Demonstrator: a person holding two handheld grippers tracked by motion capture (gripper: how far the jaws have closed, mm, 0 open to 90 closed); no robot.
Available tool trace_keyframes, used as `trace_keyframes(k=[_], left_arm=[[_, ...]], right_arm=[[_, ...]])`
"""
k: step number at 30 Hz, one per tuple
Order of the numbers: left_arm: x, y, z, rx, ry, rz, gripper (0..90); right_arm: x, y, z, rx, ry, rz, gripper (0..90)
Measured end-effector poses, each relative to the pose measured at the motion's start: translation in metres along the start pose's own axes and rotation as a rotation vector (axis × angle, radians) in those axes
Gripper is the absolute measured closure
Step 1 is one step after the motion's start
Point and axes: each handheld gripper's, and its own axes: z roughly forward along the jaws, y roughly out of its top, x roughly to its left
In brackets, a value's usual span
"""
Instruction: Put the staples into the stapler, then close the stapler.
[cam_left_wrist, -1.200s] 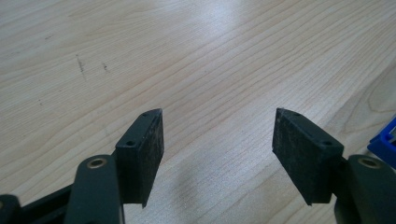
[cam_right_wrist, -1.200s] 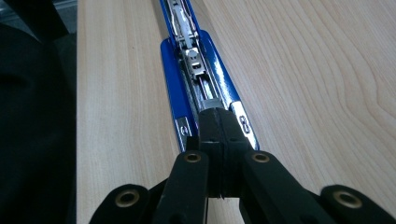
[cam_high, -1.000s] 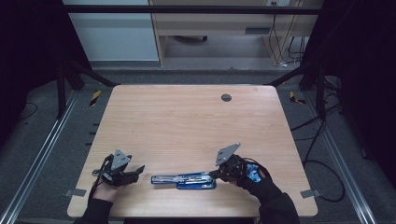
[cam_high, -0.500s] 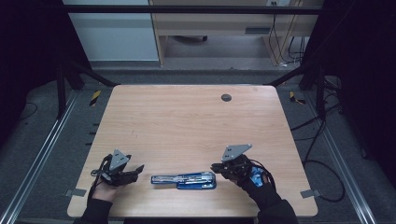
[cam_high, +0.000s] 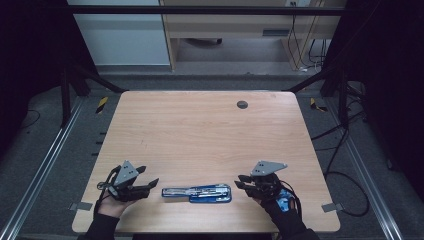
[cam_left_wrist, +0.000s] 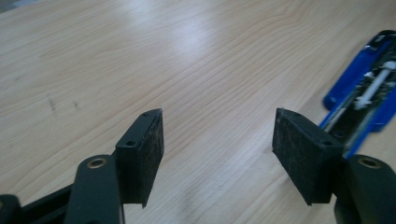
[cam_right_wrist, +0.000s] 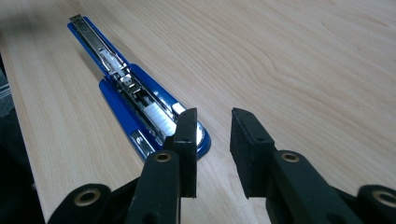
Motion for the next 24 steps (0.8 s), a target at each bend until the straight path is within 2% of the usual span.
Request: trace_keyframes(k=[4, 10, 16, 24], left_arm=[[-0.008, 0.003, 0.0, -0.002, -0.036, 0.029, 33.4], [-0.015, 0.006, 0.001, 0.009, -0.068, 0.049, 31.4], [-0.02, 0.006, 0.005, 0.036, -0.096, 0.068, 28.5], [-0.024, 0.005, 0.009, 0.064, -0.139, 0.096, 27.3]], right_arm=[[0.006, -0.005, -0.001, -0.001, -0.02, 0.0, 80.7], [0.016, -0.01, 0.005, 0.04, -0.004, -0.01, 90.0], [0.018, -0.012, 0.012, 0.06, 0.026, -0.007, 90.0], [0.022, -0.013, 0.015, 0.057, 0.052, -0.008, 90.0]])
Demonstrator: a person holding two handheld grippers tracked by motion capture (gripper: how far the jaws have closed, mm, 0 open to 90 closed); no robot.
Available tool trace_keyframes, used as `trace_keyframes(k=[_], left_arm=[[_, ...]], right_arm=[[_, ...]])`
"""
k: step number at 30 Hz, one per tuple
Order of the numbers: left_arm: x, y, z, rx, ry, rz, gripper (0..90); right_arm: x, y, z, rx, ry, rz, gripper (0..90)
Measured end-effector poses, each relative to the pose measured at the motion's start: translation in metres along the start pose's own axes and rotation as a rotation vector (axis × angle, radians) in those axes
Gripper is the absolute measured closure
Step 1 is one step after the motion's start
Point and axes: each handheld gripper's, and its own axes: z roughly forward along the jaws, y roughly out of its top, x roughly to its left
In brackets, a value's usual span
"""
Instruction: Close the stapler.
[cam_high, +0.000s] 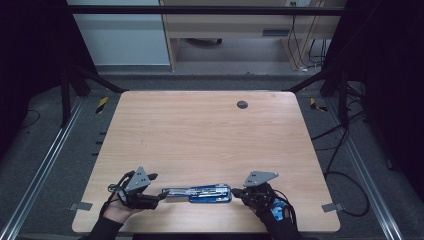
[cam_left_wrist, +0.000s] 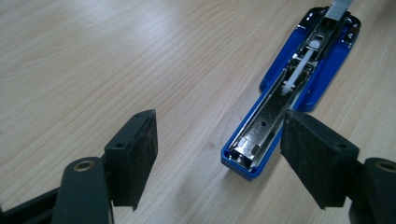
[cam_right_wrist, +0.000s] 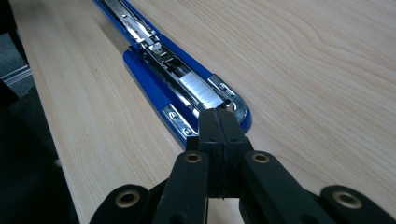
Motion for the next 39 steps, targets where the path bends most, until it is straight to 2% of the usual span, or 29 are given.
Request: trace_keyframes(k=[5, 18, 24, 27, 30, 39], left_arm=[[-0.003, 0.001, 0.002, 0.015, -0.019, 0.024, 27.3], [-0.005, 0.001, 0.009, 0.05, -0.045, 0.052, 27.7], [-0.006, 0.0, 0.017, 0.086, -0.066, 0.062, 29.2], [-0.007, -0.001, 0.021, 0.099, -0.091, 0.068, 31.4], [-0.007, -0.001, 0.023, 0.115, -0.096, 0.075, 33.7], [-0.007, -0.001, 0.027, 0.137, -0.119, 0.084, 40.8]], right_arm=[[0.004, 0.0, 0.004, 0.007, 0.018, -0.007, 90.0], [0.009, 0.002, 0.008, 0.014, 0.039, -0.027, 90.0], [0.011, 0.002, 0.013, 0.03, 0.046, -0.033, 90.0], [0.011, 0.002, 0.015, 0.033, 0.047, -0.038, 90.0], [0.011, 0.002, 0.018, 0.05, 0.051, -0.037, 90.0], [0.011, 0.002, 0.021, 0.057, 0.048, -0.039, 90.0]])
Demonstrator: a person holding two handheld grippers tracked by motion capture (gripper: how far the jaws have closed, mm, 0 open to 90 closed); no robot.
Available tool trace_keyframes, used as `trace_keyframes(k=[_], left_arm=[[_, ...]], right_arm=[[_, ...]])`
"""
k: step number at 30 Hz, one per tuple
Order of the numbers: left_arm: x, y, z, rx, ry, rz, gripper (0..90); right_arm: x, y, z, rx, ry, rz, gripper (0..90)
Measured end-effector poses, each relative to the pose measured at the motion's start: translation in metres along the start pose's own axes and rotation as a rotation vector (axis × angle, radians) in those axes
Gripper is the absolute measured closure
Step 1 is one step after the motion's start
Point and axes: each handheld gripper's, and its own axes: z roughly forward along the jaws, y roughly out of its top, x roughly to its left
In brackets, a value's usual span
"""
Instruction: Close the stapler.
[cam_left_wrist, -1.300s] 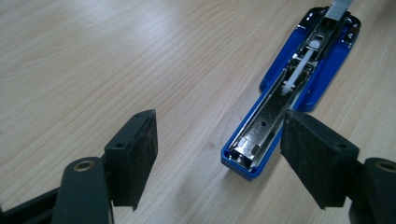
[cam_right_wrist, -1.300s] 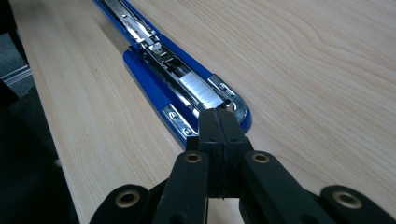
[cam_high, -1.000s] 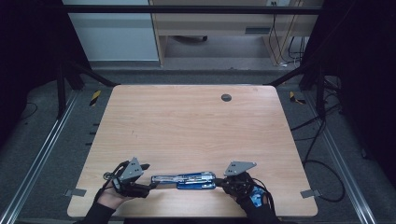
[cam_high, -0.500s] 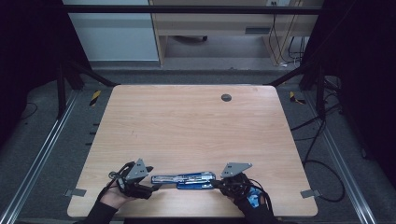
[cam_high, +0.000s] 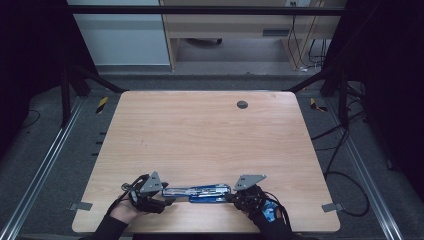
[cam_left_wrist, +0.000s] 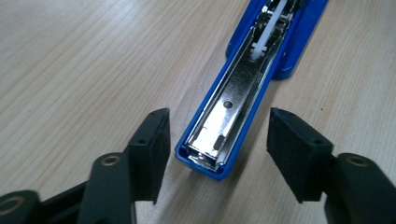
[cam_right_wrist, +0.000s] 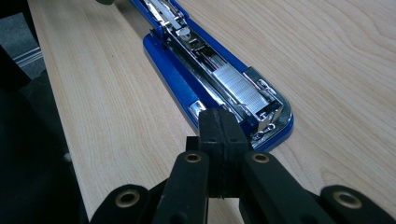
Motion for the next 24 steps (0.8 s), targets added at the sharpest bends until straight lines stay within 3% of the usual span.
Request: trace_keyframes(k=[10, 24], left_arm=[[0.0032, 0.0007, 0.0031, 0.008, -0.018, -0.015, 49.2], [0.0046, 0.0016, 0.0024, 0.009, -0.029, -0.007, 50.5]], right_arm=[[-0.001, -0.0002, 0.0044, 0.014, -0.005, -0.004, 90.0], [-0.0026, 0.0002, 0.0062, 0.011, -0.015, -0.008, 90.0]])
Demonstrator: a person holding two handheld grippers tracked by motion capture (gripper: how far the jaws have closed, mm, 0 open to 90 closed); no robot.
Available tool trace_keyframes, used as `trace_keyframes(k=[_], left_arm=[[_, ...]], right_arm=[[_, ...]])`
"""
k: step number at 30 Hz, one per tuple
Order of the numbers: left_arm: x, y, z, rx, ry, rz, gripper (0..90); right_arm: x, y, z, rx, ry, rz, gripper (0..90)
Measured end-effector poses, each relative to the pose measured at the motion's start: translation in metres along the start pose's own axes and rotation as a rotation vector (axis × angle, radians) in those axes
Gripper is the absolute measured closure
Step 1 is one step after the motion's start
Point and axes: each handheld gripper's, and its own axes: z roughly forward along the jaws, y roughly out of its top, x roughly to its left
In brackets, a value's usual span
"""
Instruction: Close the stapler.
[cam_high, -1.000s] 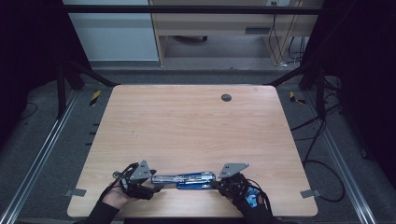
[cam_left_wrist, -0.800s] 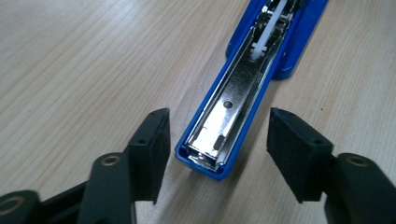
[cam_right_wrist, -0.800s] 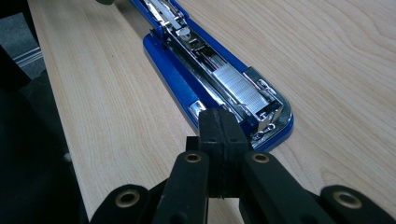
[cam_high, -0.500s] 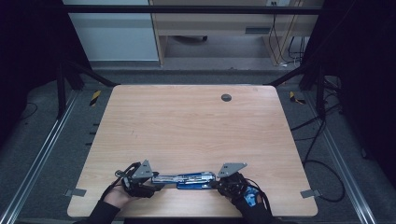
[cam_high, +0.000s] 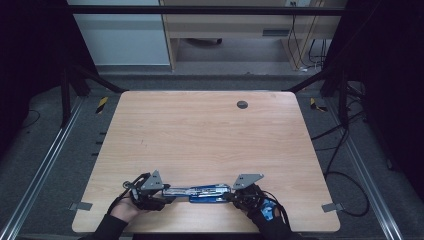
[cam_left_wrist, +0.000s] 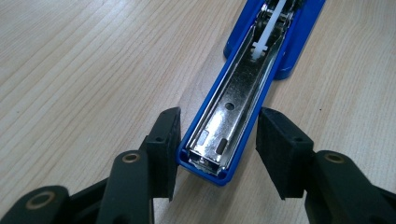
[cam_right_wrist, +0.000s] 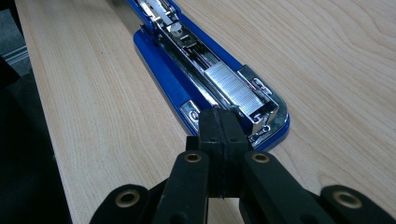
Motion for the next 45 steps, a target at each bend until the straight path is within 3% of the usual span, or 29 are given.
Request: trace_keyframes(k=[27, 45], left_arm=[[-0.002, 0.007, -0.009, -0.015, 0.011, 0.032, 51.0], [-0.003, 0.011, -0.012, -0.024, 0.014, 0.031, 51.1]], right_arm=[[0.0, 0.0, 0.0, 0.0, 0.001, 0.01, 90.0], [0.0, 0.0, 0.001, -0.002, 0.001, 0.01, 90.0]])
